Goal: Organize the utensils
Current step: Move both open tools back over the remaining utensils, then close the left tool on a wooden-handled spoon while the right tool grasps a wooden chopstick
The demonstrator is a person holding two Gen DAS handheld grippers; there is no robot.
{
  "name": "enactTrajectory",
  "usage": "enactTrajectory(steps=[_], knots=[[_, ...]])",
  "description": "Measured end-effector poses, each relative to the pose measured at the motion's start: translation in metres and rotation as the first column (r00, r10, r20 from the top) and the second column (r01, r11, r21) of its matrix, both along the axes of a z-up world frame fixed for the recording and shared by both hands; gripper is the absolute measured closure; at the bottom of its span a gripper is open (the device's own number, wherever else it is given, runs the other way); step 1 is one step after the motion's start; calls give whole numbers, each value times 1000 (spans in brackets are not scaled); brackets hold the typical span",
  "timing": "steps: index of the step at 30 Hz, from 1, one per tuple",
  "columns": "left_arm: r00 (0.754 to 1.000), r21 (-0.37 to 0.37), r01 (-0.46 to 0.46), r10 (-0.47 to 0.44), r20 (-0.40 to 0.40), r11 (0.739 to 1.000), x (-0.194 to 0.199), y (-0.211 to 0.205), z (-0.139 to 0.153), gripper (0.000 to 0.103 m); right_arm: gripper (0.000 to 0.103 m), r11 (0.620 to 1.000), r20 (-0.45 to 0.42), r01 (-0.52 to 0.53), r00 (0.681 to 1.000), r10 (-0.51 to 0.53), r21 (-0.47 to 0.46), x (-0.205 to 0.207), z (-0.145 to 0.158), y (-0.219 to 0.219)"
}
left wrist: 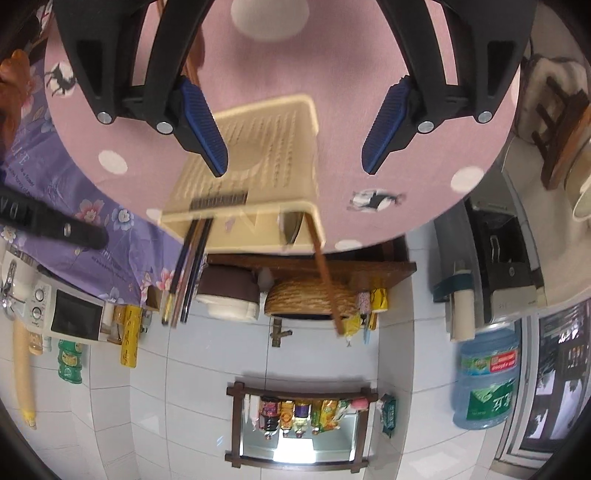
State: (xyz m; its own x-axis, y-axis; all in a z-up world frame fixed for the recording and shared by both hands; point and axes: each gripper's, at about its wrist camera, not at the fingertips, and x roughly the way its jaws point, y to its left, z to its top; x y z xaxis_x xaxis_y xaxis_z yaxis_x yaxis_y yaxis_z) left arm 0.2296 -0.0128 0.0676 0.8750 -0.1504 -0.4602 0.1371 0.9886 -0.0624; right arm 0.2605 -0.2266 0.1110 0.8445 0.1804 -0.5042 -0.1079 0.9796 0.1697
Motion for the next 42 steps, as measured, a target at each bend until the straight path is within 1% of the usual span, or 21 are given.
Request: enactTrajectory(steps=[3,5,7,10,13,16,19,24,26,29,30,33,36,38,40,42], knots=[[996,-7,19,-19,-83,1000,-14,0,-21,29,52,998,-118,9,993,-16,-60,-16,-39,3],[991,-9,27,-28,-132,1000,-24,-2,-37,29,52,995,-214,-11,977,-10,-94,-29,-70,9],[986,-7,25,-26,-163,1000,-31,-3,-48,29,52,995,-292,-34,956,6,-91,-40,-94,15],[981,-8,8,-10,-194,1000,-37,-2,-60,29,52,994,-358,-47,934,10,-97,-54,-118,24],[979,1,-5,5,-202,1000,-41,1,-65,29,52,994,-391,-56,920,13,-99,-60,-128,30],[978,-2,-16,15,-208,1000,-43,4,-67,29,52,994,-396,-53,918,11,-95,-62,-131,33],[977,-12,-26,22,-213,1000,-44,6,-69,29,52,991,-411,-65,912,10,-120,-61,-134,39],[974,-7,-16,14,-227,1000,-44,4,-72,29,54,984,-405,-71,914,-2,-165,-62,-135,44],[972,-3,-8,7,-234,1000,-44,1,-73,29,56,983,-406,-80,914,6,-165,-62,-135,41],[968,-16,14,-17,-249,1000,-46,-2,-74,29,62,979,-395,-50,918,-34,-200,-64,-134,28],[966,-24,23,-28,-256,999,-46,-3,-75,29,63,980,-398,-39,916,-42,-193,-64,-134,21],[957,-39,64,-72,-281,997,-45,-12,-76,29,65,991,-412,-28,911,-28,-128,-62,-134,6],[943,-61,125,-138,-303,990,-44,-27,-77,30,65,997,-413,-2,910,-32,-80,-59,-134,-4],[934,-45,165,-171,-315,985,-43,-38,-77,33,65,999,-414,14,910,-31,-44,-56,-134,-9],[927,-17,187,-182,-329,982,-42,-47,-80,40,65,999,-413,32,910,-38,-22,-52,-134,-15],[917,-8,204,-194,-348,979,-41,-51,-83,46,65,999,-412,40,910,-38,-4,-49,-134,-19]])
